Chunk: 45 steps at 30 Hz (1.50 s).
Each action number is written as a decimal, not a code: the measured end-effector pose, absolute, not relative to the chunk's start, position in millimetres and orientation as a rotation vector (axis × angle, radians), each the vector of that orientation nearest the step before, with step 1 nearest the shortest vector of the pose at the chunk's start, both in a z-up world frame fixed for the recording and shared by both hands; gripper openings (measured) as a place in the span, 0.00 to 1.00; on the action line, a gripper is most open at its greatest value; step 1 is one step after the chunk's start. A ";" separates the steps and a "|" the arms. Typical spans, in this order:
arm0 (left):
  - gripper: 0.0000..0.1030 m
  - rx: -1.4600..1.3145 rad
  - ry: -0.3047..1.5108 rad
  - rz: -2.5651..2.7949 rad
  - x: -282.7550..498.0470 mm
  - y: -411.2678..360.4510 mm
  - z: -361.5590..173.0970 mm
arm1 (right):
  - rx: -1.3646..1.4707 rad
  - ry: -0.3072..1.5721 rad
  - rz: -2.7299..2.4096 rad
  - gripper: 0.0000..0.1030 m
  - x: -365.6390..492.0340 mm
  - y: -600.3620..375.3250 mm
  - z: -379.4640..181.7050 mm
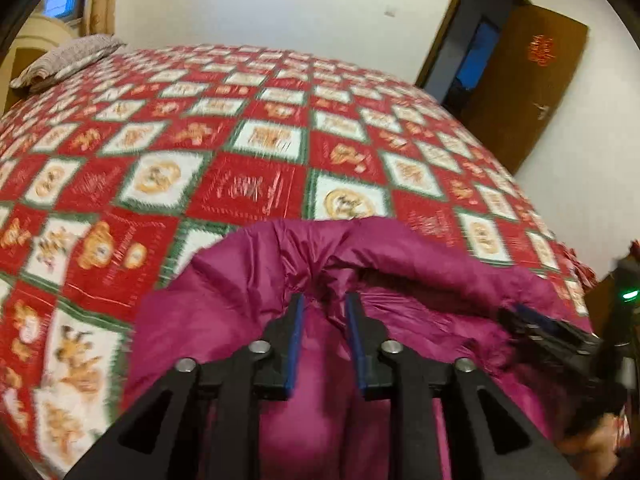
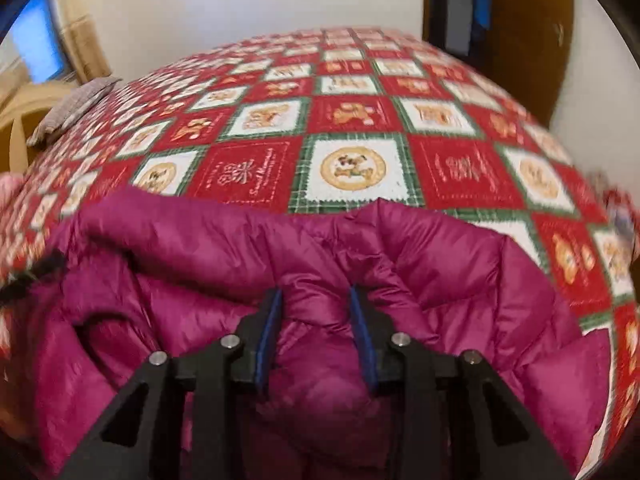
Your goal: Fold large clothes
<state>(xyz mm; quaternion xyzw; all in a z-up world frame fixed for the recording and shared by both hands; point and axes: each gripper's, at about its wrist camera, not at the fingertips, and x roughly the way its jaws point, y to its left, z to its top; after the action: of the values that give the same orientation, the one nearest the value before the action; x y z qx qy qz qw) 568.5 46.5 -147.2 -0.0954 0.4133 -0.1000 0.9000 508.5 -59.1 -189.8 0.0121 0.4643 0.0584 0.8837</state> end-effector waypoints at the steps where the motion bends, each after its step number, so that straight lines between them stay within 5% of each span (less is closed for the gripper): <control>1: 0.41 -0.191 0.850 -0.212 564.9 47.2 -140.4 | 0.012 0.953 0.121 0.37 506.3 -58.0 -191.4; 3: 0.70 -0.198 0.784 -0.213 558.3 46.8 -116.6 | -0.021 0.931 0.115 0.39 504.3 -55.1 -192.3; 7: 0.84 -0.199 0.679 -0.214 577.4 16.5 -83.4 | -0.069 0.913 0.103 0.41 501.4 -47.3 -192.5; 16: 0.85 0.006 0.960 -0.062 635.4 -43.6 -197.5 | -0.040 0.903 0.121 0.42 503.8 -49.7 -192.7; 26: 0.87 0.027 0.913 -0.043 627.3 -44.8 -196.1 | 0.132 0.809 0.132 0.42 482.0 -84.5 -150.5; 30: 0.88 0.035 0.913 -0.040 628.9 -46.6 -196.4 | 0.102 0.982 0.069 0.40 503.8 -96.5 -186.7; 38: 0.89 0.011 0.937 -0.058 636.1 -47.9 -193.9 | 0.020 0.927 0.053 0.43 505.5 -85.6 -192.2; 42: 0.89 -0.128 0.829 -0.195 607.1 -19.4 -151.1 | 0.157 0.843 0.094 0.45 476.1 -113.8 -162.3; 45: 0.89 -0.188 0.747 -0.309 565.1 15.2 -110.2 | 0.195 0.738 0.113 0.56 429.6 -142.7 -121.4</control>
<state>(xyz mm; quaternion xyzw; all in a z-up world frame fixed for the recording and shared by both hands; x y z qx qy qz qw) 565.1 15.2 -110.2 -0.0914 0.3628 -0.1499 0.9152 429.6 -142.7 -121.4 0.0951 0.3600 0.0551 0.9264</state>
